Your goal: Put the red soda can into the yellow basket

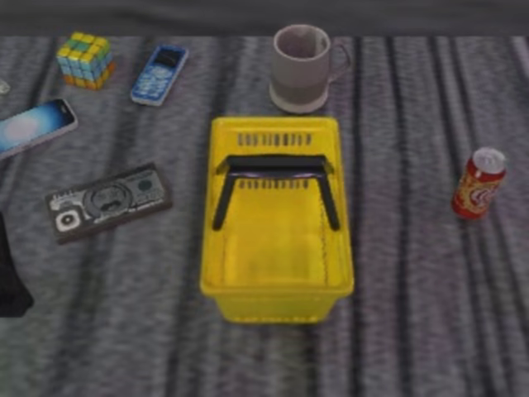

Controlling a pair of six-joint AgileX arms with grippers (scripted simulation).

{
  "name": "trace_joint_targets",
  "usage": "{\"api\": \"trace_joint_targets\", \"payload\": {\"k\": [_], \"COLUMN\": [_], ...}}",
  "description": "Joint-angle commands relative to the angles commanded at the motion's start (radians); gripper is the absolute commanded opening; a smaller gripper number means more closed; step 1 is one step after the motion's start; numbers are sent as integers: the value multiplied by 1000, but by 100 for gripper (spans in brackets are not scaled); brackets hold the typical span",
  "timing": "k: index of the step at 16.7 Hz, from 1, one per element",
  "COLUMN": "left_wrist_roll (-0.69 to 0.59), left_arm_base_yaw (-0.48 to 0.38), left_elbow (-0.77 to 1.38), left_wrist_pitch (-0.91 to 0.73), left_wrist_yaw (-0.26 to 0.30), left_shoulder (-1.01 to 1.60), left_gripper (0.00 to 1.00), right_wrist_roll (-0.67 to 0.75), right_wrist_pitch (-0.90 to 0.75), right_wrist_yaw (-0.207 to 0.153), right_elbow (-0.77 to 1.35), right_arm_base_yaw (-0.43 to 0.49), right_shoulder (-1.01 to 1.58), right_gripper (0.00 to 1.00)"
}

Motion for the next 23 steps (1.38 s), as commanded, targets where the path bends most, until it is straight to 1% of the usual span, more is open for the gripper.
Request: {"api": "trace_joint_targets", "payload": {"k": [4,6,9,13,23], "left_wrist_roll": [0,0,0,0,0], "left_arm_base_yaw": [0,0,0,0,0], "left_elbow": [0,0,0,0,0], "left_wrist_pitch": [0,0,0,0,0], "left_wrist_yaw": [0,0,0,0,0], "left_shoulder": [0,0,0,0,0], "left_gripper": [100,100,100,100,100], "right_wrist_roll": [-11,-36,-92,-189,-453], "right_wrist_pitch": [-21,-70,-184,-388,-951], "right_wrist_yaw": [-4,-11,-18,-16,6], "right_elbow": [29,98,264,568,1428], "right_arm_base_yaw": [7,21,44,69,124], "right_shoulder": [30,103,289,646,1694], "right_gripper": [100,100,100,100,100]}}
